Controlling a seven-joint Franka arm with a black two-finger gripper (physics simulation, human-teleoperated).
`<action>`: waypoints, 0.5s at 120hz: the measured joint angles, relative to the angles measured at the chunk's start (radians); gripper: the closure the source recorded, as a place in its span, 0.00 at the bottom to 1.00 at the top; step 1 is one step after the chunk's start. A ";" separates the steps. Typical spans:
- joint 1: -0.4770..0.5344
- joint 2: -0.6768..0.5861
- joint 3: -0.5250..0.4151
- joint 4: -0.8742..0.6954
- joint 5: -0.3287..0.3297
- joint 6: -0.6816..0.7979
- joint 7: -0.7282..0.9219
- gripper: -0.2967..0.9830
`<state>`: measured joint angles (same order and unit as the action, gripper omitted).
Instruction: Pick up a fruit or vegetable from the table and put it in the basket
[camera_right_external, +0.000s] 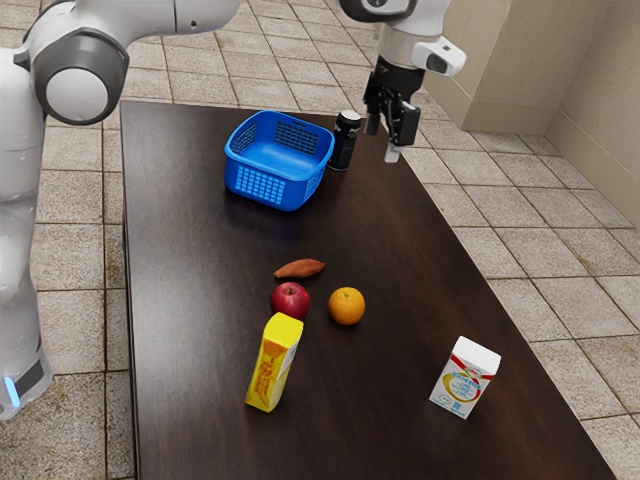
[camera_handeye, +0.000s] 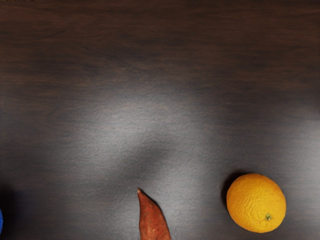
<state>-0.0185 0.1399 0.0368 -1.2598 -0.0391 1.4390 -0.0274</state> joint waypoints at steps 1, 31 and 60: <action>0.000 0.000 0.000 0.000 0.000 0.000 0.001 0.23; -0.004 0.000 -0.003 0.002 0.006 0.000 0.020 0.23; -0.004 -0.037 -0.021 0.266 0.018 -0.111 0.026 0.23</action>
<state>-0.0221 0.1032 0.0153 -0.9942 -0.0214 1.3281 -0.0013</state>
